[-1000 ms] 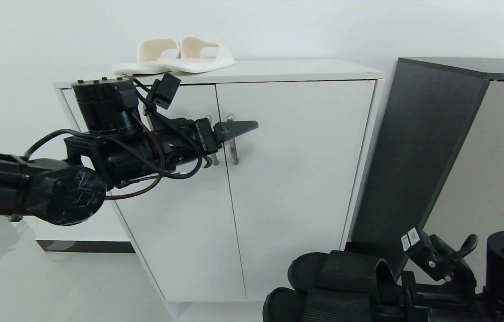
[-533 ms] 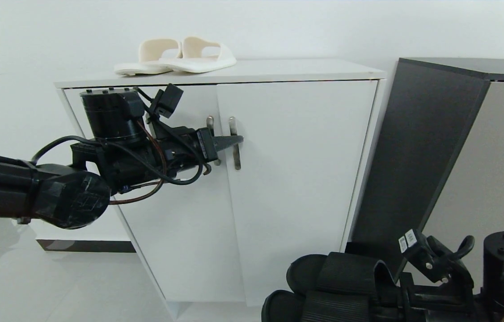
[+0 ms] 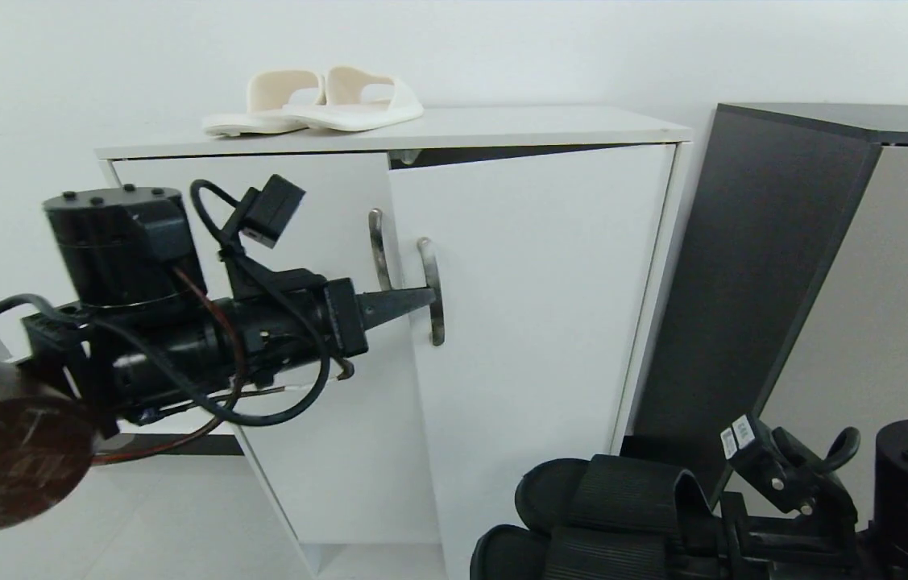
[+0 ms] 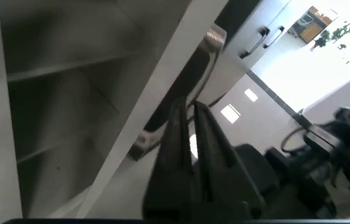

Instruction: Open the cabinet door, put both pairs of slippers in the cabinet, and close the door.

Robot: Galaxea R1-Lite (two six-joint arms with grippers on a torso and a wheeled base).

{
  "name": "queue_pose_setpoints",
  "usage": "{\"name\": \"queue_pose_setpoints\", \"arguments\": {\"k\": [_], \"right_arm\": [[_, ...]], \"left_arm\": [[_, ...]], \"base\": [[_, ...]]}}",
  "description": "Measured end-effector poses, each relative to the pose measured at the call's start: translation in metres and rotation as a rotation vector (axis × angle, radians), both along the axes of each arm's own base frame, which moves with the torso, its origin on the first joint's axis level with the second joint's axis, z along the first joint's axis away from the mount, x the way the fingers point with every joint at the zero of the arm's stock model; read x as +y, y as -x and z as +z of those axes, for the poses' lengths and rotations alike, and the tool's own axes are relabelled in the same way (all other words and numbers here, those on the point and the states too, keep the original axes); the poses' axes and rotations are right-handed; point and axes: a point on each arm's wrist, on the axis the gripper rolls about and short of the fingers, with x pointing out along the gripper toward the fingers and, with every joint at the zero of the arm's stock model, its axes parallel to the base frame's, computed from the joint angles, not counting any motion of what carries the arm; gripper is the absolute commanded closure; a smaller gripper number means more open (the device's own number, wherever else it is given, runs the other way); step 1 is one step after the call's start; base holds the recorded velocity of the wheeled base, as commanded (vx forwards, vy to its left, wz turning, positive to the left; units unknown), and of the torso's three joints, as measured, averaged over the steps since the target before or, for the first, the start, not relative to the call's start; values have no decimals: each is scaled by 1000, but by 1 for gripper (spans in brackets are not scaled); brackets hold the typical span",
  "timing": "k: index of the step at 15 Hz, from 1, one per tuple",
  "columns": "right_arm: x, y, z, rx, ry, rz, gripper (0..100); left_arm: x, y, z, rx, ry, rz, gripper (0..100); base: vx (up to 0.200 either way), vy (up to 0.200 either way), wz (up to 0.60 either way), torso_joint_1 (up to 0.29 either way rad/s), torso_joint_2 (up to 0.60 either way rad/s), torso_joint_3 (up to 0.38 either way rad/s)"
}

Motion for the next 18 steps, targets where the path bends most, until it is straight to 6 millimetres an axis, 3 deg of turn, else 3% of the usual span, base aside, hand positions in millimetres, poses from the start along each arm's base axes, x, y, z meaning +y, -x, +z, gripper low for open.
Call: {"name": "queue_pose_setpoints", "arguments": {"k": [3, 6, 10, 13, 18], "right_arm": [[-1, 3, -2, -18, 6, 39, 100], [-3, 6, -4, -35, 1, 75, 100], [-3, 7, -5, -33, 2, 77, 100], [-4, 7, -5, -33, 3, 78, 100], [-4, 7, -6, -30, 4, 77, 100]], "left_arm": [[13, 35, 2, -18, 9, -5, 100], [30, 41, 8, -42, 23, 52, 100], [39, 8, 20, -26, 65, 134, 100], [26, -19, 21, -28, 69, 113, 100], [7, -32, 12, -12, 57, 65, 100]], "base": [[0, 0, 0, 0, 0, 0], [0, 0, 0, 0, 0, 0], [0, 0, 0, 0, 0, 0], [0, 0, 0, 0, 0, 0], [0, 0, 0, 0, 0, 0]]}}
